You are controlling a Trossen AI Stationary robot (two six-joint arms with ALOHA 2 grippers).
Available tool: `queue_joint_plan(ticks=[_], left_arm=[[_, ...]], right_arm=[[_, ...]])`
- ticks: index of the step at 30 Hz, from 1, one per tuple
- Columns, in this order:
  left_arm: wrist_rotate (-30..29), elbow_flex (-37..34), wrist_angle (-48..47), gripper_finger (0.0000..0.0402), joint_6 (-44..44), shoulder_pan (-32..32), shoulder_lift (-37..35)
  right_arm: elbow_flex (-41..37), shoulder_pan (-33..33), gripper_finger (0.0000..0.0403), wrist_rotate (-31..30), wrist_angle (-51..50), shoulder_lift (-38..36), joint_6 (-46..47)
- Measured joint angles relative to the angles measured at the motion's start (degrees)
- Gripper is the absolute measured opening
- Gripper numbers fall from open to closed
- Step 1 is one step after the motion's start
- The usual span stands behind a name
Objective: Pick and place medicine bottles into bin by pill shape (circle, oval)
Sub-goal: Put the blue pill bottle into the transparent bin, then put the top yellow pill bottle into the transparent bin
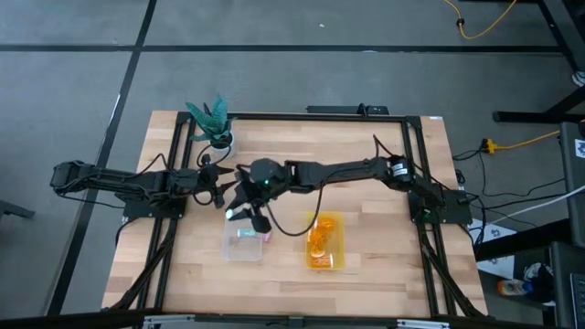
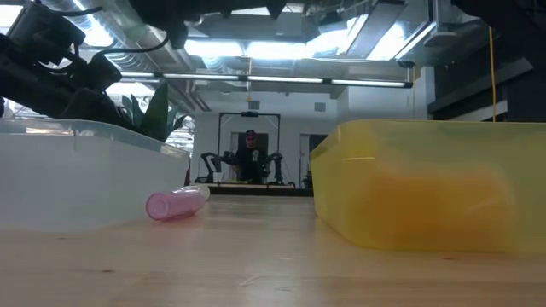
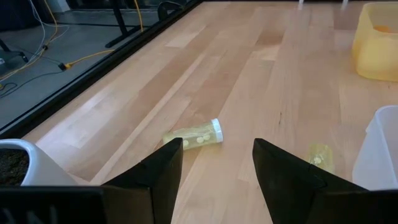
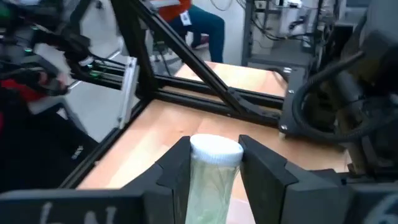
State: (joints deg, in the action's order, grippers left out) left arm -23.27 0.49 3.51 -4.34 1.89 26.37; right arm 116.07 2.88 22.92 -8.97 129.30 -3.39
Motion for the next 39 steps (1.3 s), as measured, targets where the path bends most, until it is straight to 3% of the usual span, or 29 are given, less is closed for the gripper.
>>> queue_joint_plan(ticks=[6,24,39], left_arm=[[0.02,0.0,-0.02,0.019,0.0,-0.02,0.22],[0.02,0.0,0.0,0.019,0.0,-0.02,0.2],[0.02,0.0,-0.02,0.019,0.0,-0.02,0.2]], right_arm=[[-0.16,1.21,0.0122,-4.77,-2.26,0.12,1.83],[-0.31,3.38,0.0125,-4.85,-4.5,0.12,1.39],[-0.31,3.34,0.02,-4.88,-4.55,0.12,1.39]])
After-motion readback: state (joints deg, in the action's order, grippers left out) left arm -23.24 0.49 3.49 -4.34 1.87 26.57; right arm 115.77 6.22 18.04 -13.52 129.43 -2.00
